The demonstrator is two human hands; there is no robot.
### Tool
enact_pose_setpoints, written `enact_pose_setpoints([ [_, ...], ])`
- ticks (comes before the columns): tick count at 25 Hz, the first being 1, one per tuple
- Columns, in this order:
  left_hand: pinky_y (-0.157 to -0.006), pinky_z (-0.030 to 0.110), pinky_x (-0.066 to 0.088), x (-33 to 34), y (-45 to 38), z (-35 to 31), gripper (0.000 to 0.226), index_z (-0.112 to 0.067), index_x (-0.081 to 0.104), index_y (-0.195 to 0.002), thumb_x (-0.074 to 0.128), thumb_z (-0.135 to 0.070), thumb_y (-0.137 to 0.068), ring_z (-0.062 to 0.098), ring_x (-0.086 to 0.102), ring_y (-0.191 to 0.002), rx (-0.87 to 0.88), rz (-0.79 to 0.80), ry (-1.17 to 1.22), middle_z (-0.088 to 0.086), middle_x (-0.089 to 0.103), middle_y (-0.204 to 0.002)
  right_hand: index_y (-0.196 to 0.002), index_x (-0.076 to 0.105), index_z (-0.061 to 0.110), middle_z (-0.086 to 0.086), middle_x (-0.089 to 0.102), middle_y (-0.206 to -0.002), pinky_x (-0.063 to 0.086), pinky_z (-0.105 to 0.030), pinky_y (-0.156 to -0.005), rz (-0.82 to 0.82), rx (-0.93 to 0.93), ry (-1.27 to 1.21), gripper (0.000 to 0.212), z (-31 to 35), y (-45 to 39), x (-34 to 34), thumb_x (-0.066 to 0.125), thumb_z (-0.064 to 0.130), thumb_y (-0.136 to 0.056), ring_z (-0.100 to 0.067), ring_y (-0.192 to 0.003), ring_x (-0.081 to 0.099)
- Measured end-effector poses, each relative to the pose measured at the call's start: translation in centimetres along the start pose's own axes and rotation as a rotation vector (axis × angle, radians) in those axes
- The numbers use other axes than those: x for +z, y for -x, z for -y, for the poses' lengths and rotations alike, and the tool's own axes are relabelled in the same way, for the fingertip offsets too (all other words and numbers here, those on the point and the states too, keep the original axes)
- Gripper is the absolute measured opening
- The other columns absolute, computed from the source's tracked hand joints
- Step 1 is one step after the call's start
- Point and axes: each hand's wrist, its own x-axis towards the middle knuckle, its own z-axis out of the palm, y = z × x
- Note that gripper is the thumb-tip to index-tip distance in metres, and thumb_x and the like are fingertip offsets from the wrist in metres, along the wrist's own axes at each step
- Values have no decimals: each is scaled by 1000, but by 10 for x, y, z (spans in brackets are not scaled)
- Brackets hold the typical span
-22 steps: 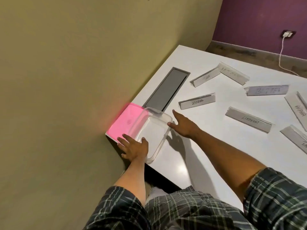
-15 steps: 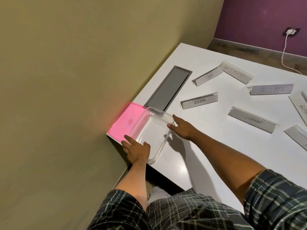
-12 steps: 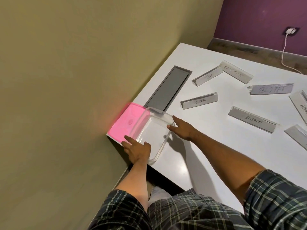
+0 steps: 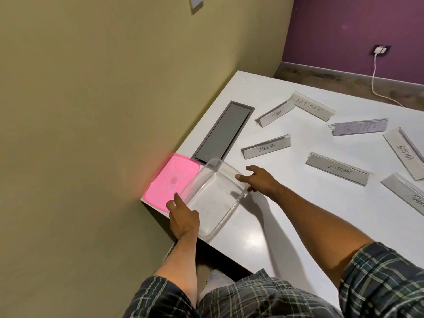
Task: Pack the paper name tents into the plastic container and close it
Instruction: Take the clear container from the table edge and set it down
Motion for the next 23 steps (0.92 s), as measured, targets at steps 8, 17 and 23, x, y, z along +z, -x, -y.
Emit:
enact_pose_setpoints([
  [8, -84, 38, 52, 34, 15, -73, 65, -20, 38, -145, 51, 0, -84, 31, 62, -104, 458, 167, -148, 5, 42, -139, -117, 59, 6, -13, 67, -59, 47, -26, -47, 3, 204, 163, 56, -79, 53, -100, 76, 48, -83, -26, -46, 64],
  [17, -81, 36, 47, 96, 71, -161, 47, -21, 48, -134, 48, -12, -88, 35, 62, -104, 816, 370, -243, 4, 49, -127, -91, 61, 2, -25, 68, -63, 48, -28, -44, -104, 374, 74, 45, -168, 142, -170, 77, 43, -84, -38, -49, 66],
  [23, -96, 39, 45, 122, 93, -179, 46, -21, 45, -140, 46, -22, -94, 32, 55, -120, 935, 527, -300, 3, 48, -135, -93, 63, 1, -28, 71, -66, 51, -29, -43, -194, 459, -57, 43, -214, 188, -170, 78, 40, -83, -44, -57, 71],
])
